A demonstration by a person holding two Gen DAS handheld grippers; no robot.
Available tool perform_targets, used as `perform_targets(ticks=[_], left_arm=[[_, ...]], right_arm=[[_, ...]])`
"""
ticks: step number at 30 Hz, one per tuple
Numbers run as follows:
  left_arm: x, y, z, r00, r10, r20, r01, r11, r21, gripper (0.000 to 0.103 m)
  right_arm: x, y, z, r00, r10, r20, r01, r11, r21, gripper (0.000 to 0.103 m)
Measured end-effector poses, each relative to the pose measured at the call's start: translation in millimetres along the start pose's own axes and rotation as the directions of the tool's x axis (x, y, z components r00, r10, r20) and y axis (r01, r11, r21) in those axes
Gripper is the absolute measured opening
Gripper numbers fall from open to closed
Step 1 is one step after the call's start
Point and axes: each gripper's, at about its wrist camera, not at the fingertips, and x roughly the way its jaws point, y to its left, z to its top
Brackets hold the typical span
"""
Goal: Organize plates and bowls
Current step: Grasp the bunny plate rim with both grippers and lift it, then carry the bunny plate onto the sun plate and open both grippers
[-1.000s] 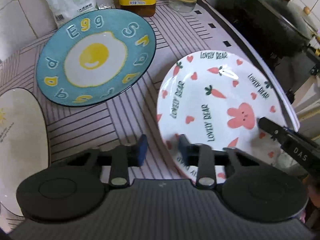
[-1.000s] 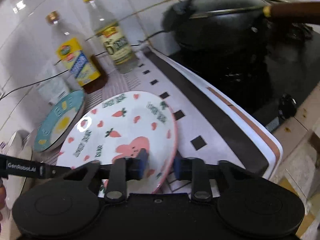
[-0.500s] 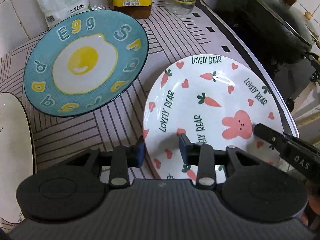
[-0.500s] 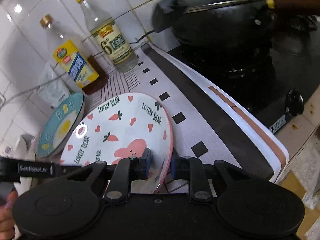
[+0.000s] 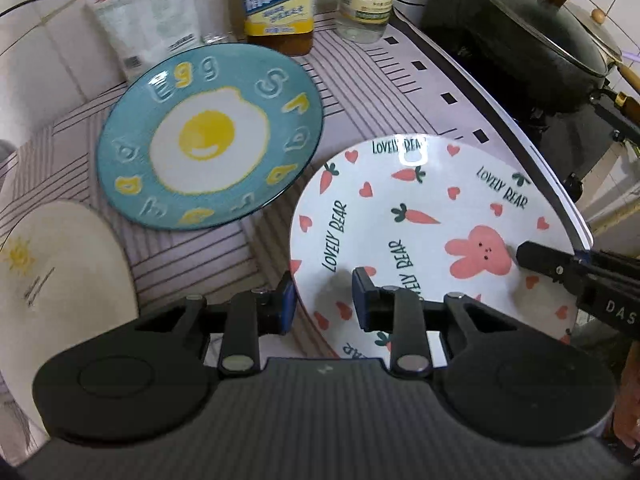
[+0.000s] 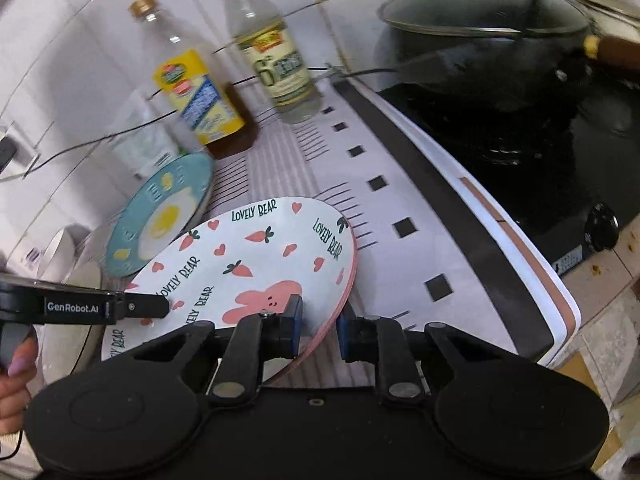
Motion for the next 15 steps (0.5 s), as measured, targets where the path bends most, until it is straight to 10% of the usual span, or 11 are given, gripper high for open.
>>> perform_targets(ticks=[15], left_arm=[[-76.0, 59.3, -39.2, 0.994, 0.089, 0.059, -0.079, 0.985, -0.152, 0.027]], right_arm=[[-26.9, 72.1, -6.1, 0.992, 0.12, -0.04, -0.125, 0.982, -0.141, 0.023]])
